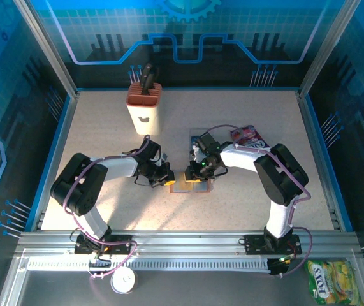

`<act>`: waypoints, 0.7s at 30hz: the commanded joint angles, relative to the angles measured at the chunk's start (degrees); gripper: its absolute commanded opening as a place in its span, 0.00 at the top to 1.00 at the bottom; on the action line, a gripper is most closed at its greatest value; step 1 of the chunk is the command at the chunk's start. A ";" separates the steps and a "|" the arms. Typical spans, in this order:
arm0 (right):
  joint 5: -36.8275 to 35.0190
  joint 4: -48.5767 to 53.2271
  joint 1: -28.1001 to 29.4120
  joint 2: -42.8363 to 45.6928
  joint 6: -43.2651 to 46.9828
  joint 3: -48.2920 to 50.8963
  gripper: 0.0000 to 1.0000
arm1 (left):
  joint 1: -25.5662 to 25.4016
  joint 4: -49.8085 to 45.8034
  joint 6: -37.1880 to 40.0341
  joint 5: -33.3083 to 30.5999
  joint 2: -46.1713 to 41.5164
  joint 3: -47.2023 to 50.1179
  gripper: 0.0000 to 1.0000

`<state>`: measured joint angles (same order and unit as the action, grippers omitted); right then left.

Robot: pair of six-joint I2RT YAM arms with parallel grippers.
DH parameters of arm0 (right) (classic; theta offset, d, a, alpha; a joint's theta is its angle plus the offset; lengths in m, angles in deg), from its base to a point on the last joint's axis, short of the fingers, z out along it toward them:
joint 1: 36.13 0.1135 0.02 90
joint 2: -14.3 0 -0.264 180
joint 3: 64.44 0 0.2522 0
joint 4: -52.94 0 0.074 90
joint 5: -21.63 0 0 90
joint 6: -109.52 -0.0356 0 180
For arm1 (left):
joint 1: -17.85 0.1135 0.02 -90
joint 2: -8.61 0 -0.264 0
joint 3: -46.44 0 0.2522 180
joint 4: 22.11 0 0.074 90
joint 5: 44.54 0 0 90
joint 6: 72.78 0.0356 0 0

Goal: Take the credit cards out of the card holder

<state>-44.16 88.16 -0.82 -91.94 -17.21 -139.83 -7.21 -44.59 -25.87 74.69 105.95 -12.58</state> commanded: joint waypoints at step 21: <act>-1.76 2.49 -0.06 5.51 1.05 0.96 0.71 | -3.62 -4.71 0.10 -0.82 0.47 -6.22 0.97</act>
<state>-45.48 89.40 -0.84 -88.29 -16.84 -139.66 -10.40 -47.62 -25.93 74.67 105.05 -17.15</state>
